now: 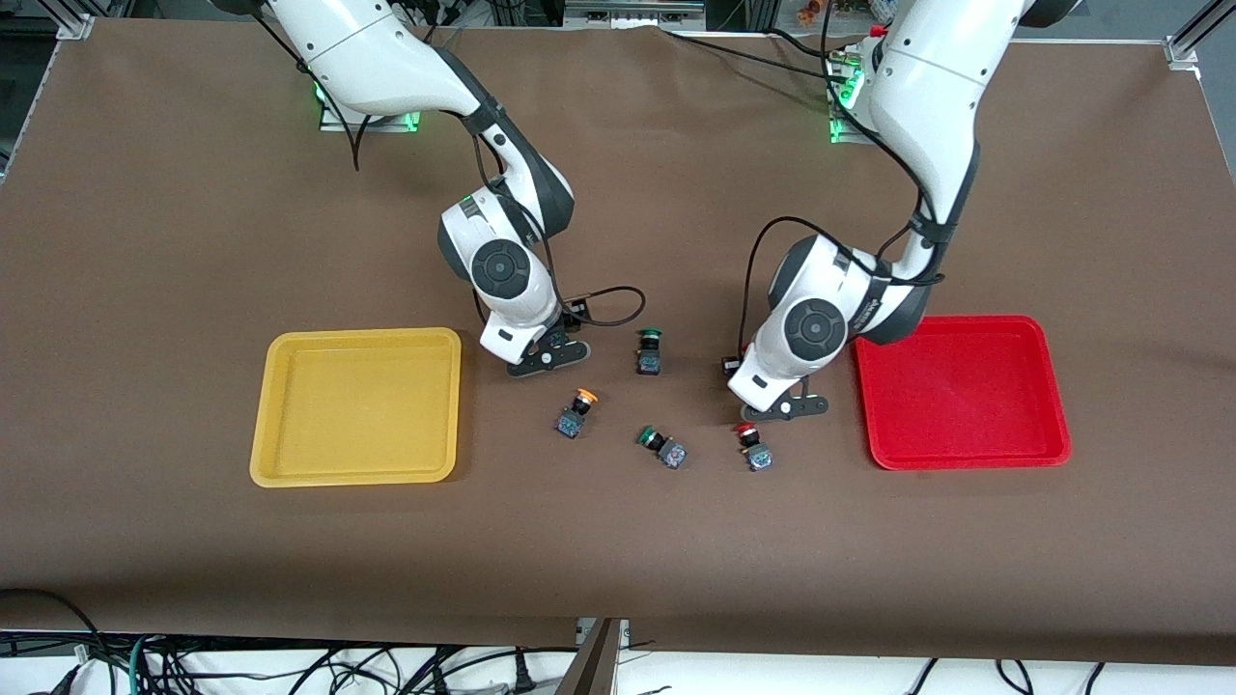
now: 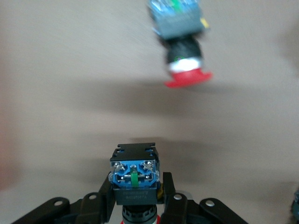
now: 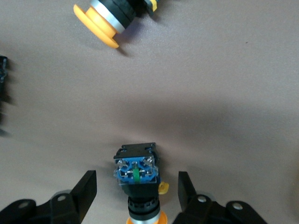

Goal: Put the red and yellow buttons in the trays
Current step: 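Place the red button in the red tray while the right gripper carries yellow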

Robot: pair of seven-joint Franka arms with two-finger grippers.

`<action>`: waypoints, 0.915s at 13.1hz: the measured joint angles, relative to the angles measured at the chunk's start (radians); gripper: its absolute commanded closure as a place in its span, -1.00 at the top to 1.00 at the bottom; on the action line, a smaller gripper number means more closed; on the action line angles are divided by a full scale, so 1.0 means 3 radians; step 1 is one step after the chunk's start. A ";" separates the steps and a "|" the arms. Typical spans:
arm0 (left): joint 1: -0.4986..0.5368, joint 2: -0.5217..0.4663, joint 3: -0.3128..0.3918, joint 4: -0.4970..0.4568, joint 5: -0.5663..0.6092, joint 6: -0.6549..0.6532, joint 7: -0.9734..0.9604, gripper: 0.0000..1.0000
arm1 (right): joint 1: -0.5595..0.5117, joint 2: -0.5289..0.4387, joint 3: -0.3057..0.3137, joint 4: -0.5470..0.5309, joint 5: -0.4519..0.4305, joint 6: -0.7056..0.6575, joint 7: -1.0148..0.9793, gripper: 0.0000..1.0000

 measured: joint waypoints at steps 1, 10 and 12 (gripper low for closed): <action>0.0109 -0.0128 0.0018 0.0019 0.0003 -0.0180 0.0128 -0.78 | 0.0001 0.0005 -0.0004 -0.0004 -0.0003 0.0038 -0.0007 0.01; 0.1141 -0.0453 0.0003 -0.0714 0.0382 0.0116 0.1827 0.41 | -0.0019 -0.0168 -0.0432 0.0110 -0.0017 -0.0329 -0.0373 -1.00; 0.1140 -0.0453 -0.0006 -0.1035 0.0383 0.0513 0.1825 1.00 | -0.0102 -0.0304 -0.0754 0.0240 -0.0014 -0.0812 -0.0562 -1.00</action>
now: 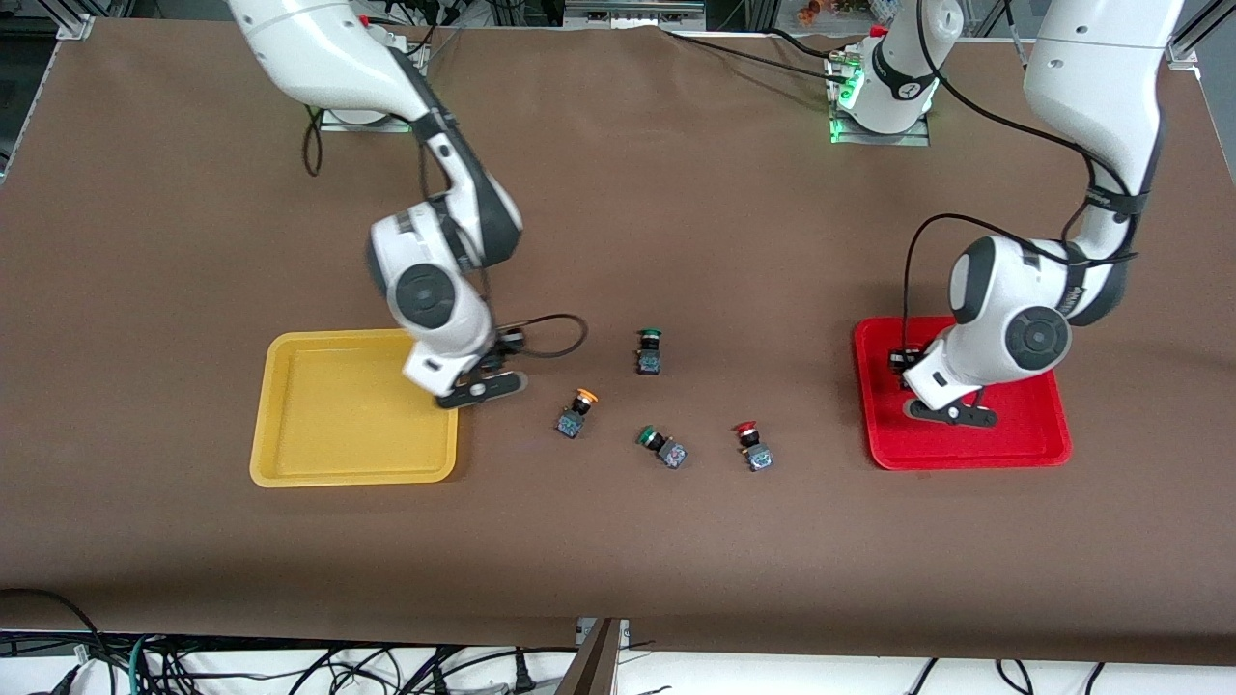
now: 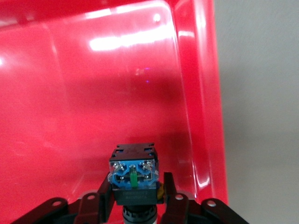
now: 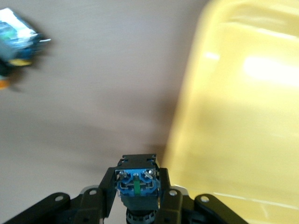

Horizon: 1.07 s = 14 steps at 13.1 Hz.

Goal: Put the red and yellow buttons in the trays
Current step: 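Place the red button in the red tray while the right gripper carries yellow, then grasp another red button with the left gripper while the right gripper releases yellow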

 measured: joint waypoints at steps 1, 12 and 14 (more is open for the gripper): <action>0.0016 -0.0007 0.0005 -0.0048 0.0000 0.0052 0.0000 1.00 | -0.0052 -0.0032 -0.0148 0.0023 0.0000 -0.0090 -0.0044 -1.00; -0.0524 0.0390 -0.0218 0.1566 -0.0078 -0.0364 -0.1191 1.00 | -0.0964 0.0389 -0.0350 0.0016 0.0161 0.0167 -0.0175 1.00; -0.0755 0.0801 -0.0214 0.1906 -0.0079 -0.0314 -0.1792 1.00 | -0.0959 0.0384 -0.0329 0.0083 0.0188 0.0138 -0.0176 1.00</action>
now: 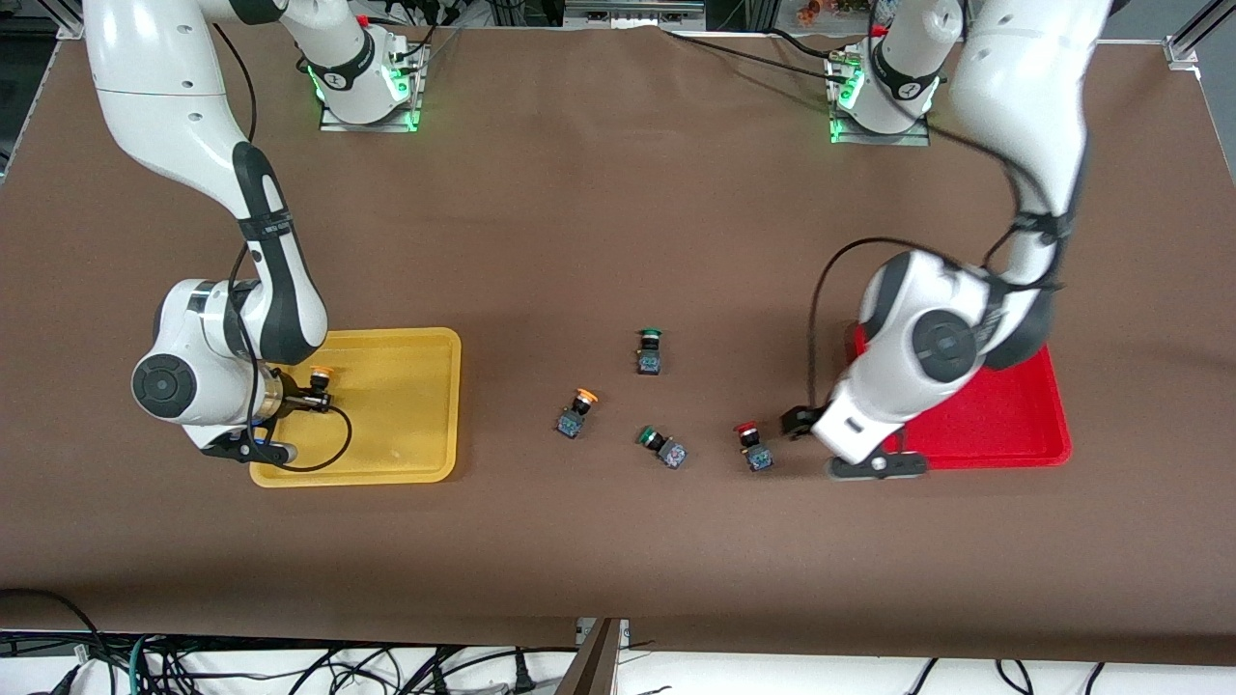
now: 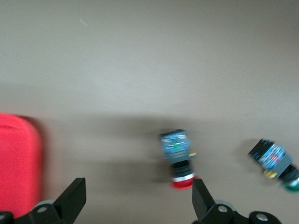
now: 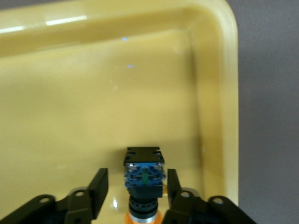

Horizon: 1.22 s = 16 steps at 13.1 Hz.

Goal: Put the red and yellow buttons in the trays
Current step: 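Grasp another red button with the left gripper while the right gripper releases yellow, then place the red button in the red tray while the right gripper grasps yellow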

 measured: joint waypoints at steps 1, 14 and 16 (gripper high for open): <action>-0.0090 0.0168 0.0002 0.0098 0.0000 0.0116 -0.0215 1.00 | 0.0017 -0.0007 0.0035 0.0080 0.0052 -0.0080 0.0000 1.00; -0.0203 0.0557 0.0044 0.0073 0.0087 0.0618 -0.0520 -0.79 | 0.0859 0.0271 0.0524 0.0851 0.0403 0.0064 0.2744 1.00; -0.0200 0.0548 0.0050 0.0075 0.0087 0.0617 -0.0520 -0.79 | 0.1017 0.0515 0.0528 0.1159 0.0380 0.0093 0.2974 1.00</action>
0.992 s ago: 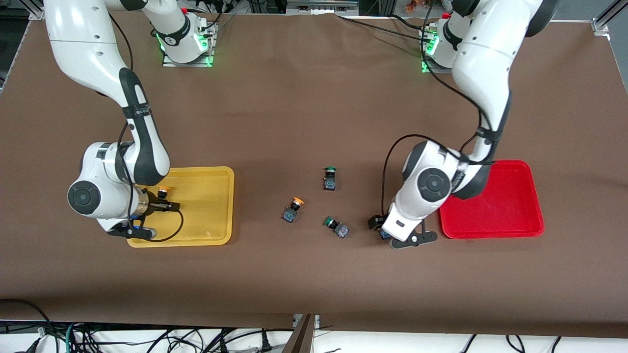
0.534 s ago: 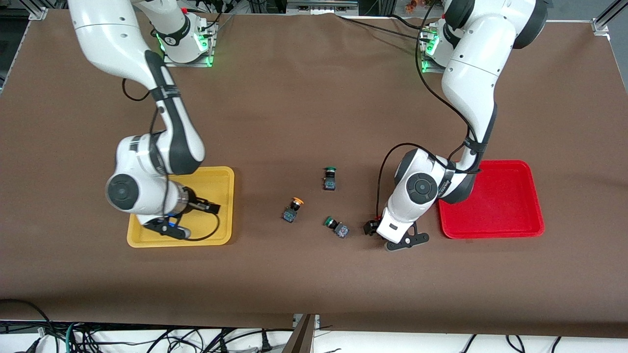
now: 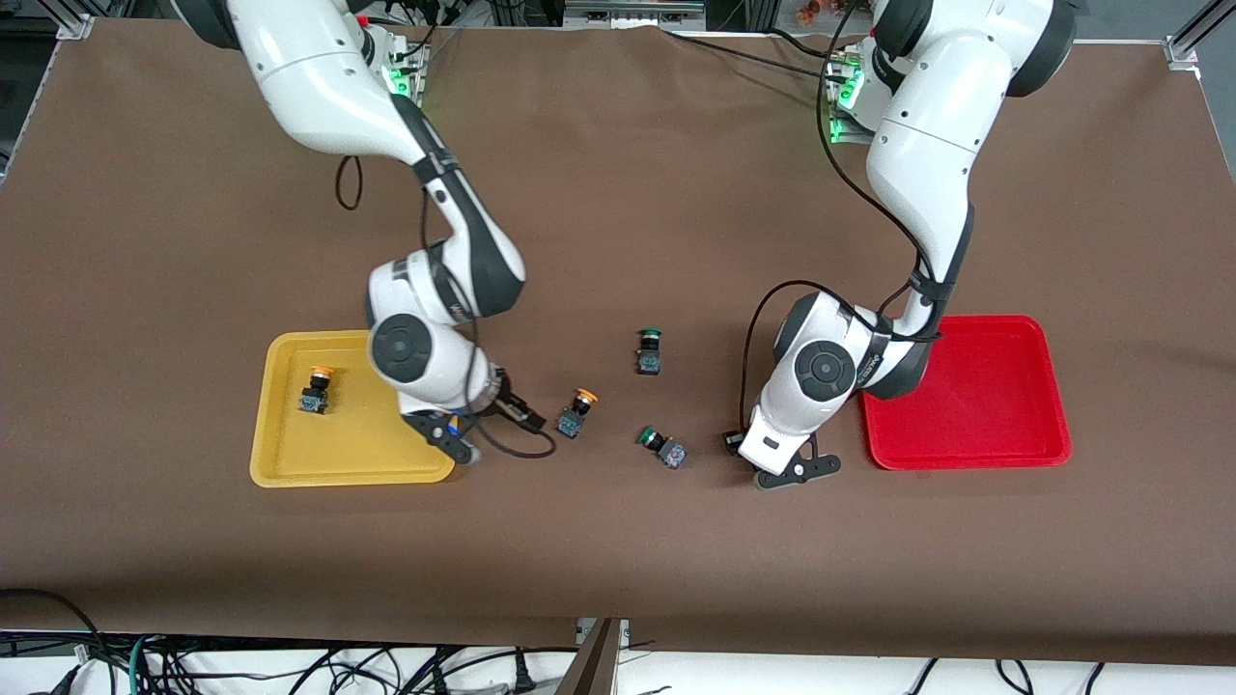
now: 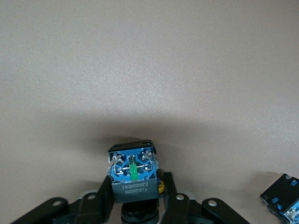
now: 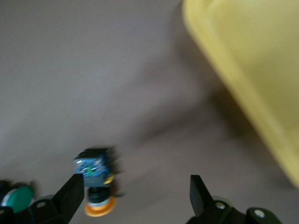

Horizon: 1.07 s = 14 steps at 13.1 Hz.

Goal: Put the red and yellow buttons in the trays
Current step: 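Place the red button in the red tray while the right gripper grasps yellow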

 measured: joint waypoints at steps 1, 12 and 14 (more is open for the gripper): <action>0.0004 -0.0006 0.0004 0.0003 0.0000 -0.0002 0.0000 -0.79 | 0.0075 0.0141 -0.0002 0.0170 -0.0062 0.0004 0.0075 1.00; 0.1350 -0.0721 0.0083 -0.0062 0.0019 -0.1950 0.3182 -0.33 | 0.0309 0.0689 -0.0021 0.0608 -0.0481 0.0318 0.0212 -1.00; 0.1543 -0.0703 0.0077 -0.0336 0.0034 -0.1596 0.3513 0.99 | 0.0273 0.0644 -0.0068 0.0697 -0.0480 -0.0083 -0.0025 -1.00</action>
